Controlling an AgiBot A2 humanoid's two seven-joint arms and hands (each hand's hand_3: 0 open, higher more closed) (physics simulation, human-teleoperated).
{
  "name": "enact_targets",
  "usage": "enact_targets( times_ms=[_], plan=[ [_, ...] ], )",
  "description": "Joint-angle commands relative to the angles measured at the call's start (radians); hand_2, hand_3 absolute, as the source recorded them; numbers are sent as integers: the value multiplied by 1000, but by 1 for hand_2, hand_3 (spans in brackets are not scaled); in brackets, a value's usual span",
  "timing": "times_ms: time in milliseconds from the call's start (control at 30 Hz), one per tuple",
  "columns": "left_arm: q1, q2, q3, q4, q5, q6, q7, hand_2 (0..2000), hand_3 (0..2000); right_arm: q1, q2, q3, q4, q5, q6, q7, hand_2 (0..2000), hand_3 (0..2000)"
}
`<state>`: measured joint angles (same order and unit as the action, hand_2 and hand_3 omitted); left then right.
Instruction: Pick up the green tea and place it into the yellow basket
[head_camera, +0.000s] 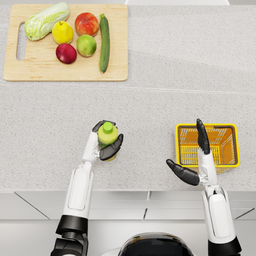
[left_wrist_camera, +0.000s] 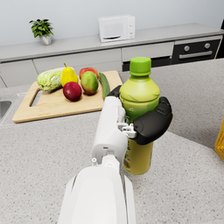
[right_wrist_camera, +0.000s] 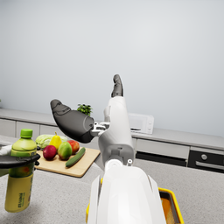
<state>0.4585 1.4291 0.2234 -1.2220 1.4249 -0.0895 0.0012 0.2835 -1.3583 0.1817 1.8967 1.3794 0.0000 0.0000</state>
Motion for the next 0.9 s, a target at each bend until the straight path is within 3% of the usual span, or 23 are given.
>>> enact_targets(
  times_ms=[33, 167, 300, 433, 500, 600, 633, 667, 700, 733, 767, 800, 900],
  plan=[
    [44, 20, 4, -250, 0, 2, 0, 2000, 2000, 41, -37, 113, -79, 0, 0, 0, 0, 0],
    [61, 46, 77, -366, 0, 4, -1, 2000, 2000, 105, -87, 154, -156, 0, 0, 0, 0, 0],
    [76, 77, 171, -399, 0, 21, 1, 2000, 2000, 178, -145, 211, -269, 166, 0, 0, 0, 0],
    [72, 90, 256, -422, 0, 28, 2, 2000, 2000, 251, -197, 229, -357, 226, 10, 1, 0, 0],
    [71, 91, 281, -431, 1, 28, 4, 2000, 2000, 262, -205, 233, -386, 236, 68, 3, 0, 0],
    [66, 64, 325, -440, 6, 50, 5, 2000, 2000, 284, -196, 238, -386, 243, 204, 11, 0, 0],
    [63, 50, 330, -447, 7, 63, 6, 2000, 2000, 281, -188, 234, -375, 244, 233, 9, 1361, 327],
    [66, 43, 328, -446, 7, 61, 6, 2000, 2000, 284, -179, 243, -375, 246, 328, 6, 2000, 653],
    [70, 38, 329, -443, 7, 44, 6, 2000, 2000, 287, -170, 252, -369, 246, 395, 4, 2000, 980],
    [73, 35, 328, -440, 7, 9, 5, 2000, 2000, 290, -163, 260, -369, 247, 425, 4, 2000, 1307],
    [70, 23, 336, -444, 7, -14, 3, 639, 1673, 294, -157, 267, -369, 247, 425, 4, 2000, 1633],
    [67, 8, 337, -447, 6, 3, 2, 0, 1347, 296, -150, 274, -362, 248, 420, -1, 2000, 1960],
    [67, -18, 335, -456, 5, 67, 0, 0, 367, 304, -145, 270, -360, 246, 329, 1, 2000, 2000]
  ],
)
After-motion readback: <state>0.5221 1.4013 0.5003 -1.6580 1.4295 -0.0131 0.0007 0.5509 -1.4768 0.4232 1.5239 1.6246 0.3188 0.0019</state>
